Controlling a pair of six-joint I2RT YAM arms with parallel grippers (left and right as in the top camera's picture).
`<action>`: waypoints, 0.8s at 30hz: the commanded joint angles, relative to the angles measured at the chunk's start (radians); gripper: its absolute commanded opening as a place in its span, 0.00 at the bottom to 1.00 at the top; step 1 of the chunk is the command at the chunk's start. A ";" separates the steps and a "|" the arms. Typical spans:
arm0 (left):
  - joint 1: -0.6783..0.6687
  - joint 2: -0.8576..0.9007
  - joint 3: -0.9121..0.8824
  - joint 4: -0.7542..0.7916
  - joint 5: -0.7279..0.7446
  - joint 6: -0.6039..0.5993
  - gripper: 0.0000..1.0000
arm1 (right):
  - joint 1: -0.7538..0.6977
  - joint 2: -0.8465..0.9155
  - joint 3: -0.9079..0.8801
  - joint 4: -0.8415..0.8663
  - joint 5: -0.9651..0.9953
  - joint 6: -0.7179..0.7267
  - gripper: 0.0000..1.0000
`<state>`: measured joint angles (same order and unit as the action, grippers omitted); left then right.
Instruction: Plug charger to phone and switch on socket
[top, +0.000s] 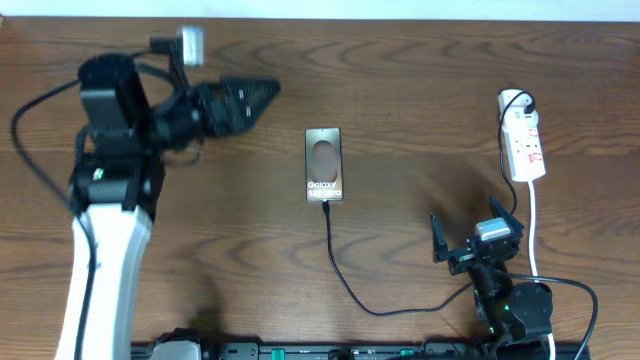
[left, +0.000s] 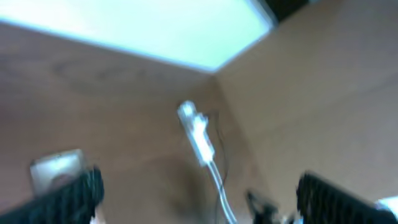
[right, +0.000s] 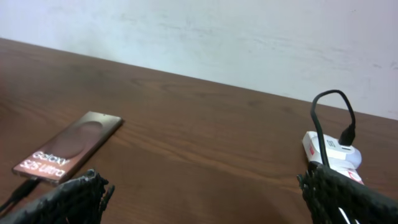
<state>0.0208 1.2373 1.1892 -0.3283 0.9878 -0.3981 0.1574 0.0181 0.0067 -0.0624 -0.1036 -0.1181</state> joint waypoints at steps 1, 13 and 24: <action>-0.035 -0.121 -0.044 -0.182 -0.208 0.386 1.00 | -0.005 -0.004 -0.002 -0.004 0.000 -0.010 0.99; -0.053 -0.529 -0.782 0.365 -0.414 0.458 1.00 | -0.005 -0.004 -0.002 -0.004 0.000 -0.011 0.99; -0.053 -0.834 -1.184 0.792 -0.489 0.457 1.00 | -0.005 -0.004 -0.002 -0.004 0.000 -0.011 0.99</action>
<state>-0.0311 0.5068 0.0422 0.5022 0.5571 0.0498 0.1574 0.0185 0.0067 -0.0631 -0.1036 -0.1181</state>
